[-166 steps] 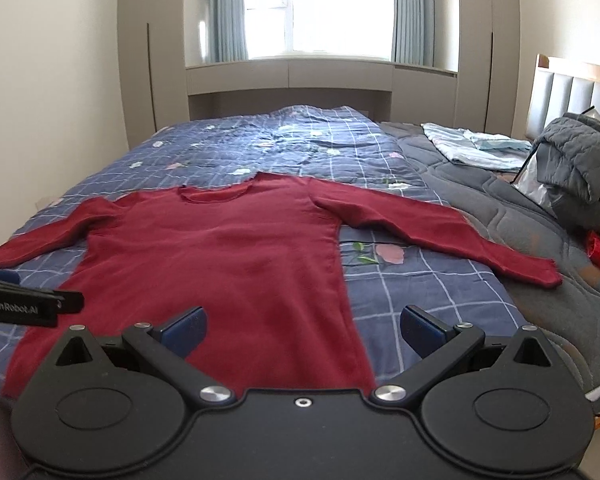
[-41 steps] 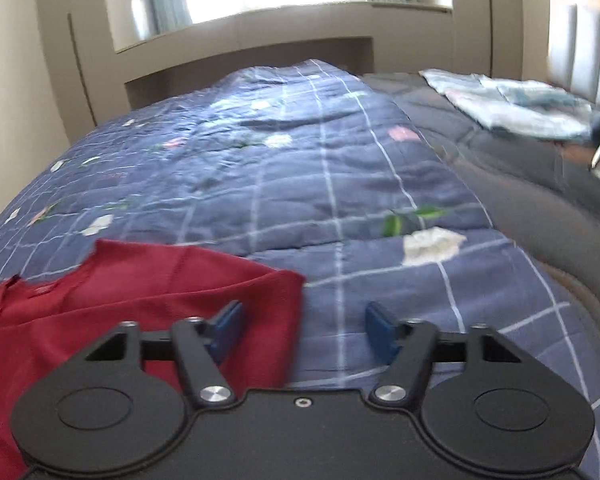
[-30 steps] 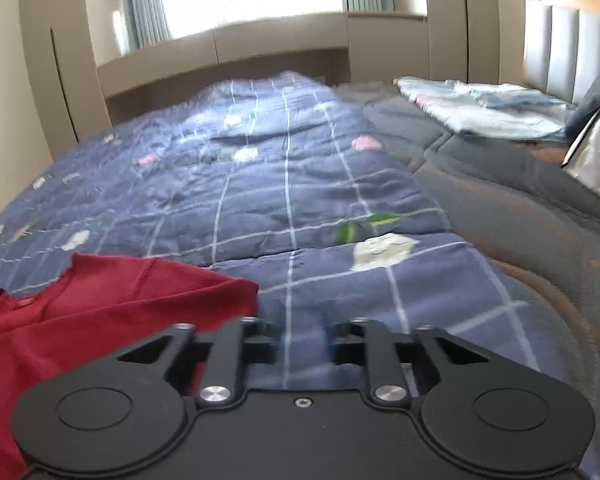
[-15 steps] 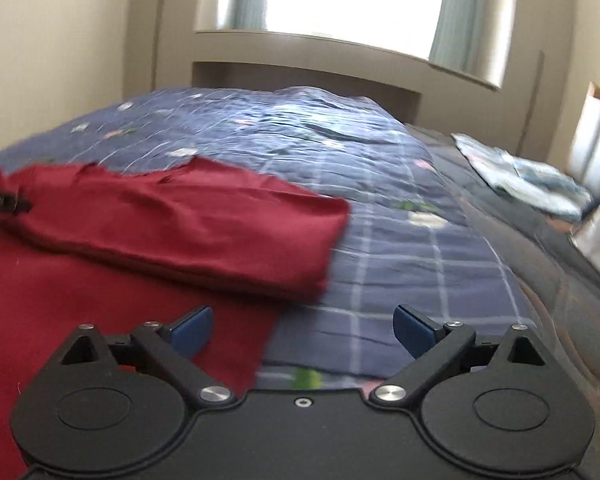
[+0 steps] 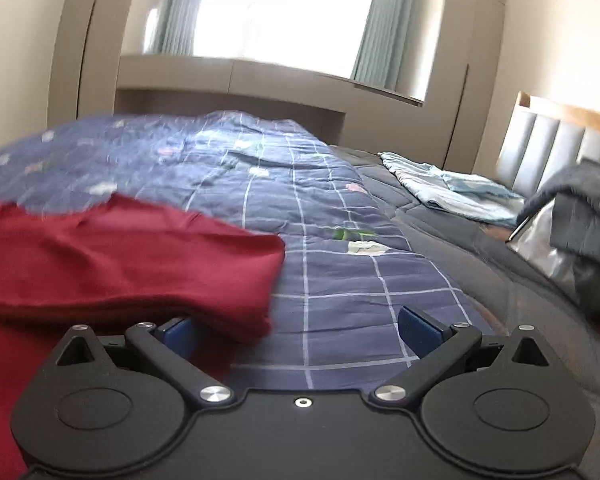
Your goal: Fold small clothes
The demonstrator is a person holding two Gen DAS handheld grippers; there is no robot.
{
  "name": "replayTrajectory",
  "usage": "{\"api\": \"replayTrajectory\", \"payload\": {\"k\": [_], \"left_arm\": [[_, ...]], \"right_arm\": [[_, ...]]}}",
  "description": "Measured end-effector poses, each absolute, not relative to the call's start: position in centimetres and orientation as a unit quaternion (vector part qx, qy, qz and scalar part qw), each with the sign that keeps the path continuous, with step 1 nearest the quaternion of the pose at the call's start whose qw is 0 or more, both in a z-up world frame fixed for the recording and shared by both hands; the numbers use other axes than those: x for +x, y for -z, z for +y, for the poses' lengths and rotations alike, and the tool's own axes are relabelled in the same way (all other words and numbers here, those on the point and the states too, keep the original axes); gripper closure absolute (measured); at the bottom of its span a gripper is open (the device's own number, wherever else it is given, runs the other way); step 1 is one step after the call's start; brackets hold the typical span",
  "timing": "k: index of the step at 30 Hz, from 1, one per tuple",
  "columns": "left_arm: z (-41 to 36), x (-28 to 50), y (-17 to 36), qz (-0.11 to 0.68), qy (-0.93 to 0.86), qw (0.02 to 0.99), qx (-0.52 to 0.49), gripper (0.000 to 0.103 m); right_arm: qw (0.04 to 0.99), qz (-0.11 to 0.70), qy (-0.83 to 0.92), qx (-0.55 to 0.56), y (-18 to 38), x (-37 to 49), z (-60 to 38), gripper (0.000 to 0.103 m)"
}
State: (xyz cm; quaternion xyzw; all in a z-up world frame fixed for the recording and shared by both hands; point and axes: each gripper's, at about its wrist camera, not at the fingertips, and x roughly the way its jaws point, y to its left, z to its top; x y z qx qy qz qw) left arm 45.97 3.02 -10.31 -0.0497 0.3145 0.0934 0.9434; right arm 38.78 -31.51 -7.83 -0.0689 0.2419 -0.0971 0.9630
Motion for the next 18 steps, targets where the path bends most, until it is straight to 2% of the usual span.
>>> {"api": "replayTrajectory", "payload": {"k": [3,9,14,18], "left_arm": [[3.1,45.9,10.3,0.313,-0.093,0.944,-0.051,0.000],[3.1,45.9,10.3,0.313,-0.093,0.944,-0.051,0.000],[3.1,45.9,10.3,0.313,-0.093,0.944,-0.051,0.000],[3.1,45.9,10.3,0.313,-0.093,0.944,-0.051,0.000]], "right_arm": [[0.963,0.249,0.066,-0.083,8.1,38.8,-31.0,0.001],[0.952,0.247,0.038,-0.179,9.0,38.9,-27.5,0.001],[0.953,0.232,0.084,-0.177,8.7,39.4,-28.4,0.001],[0.963,0.205,0.129,-0.119,7.5,39.5,-30.9,0.001]]}}
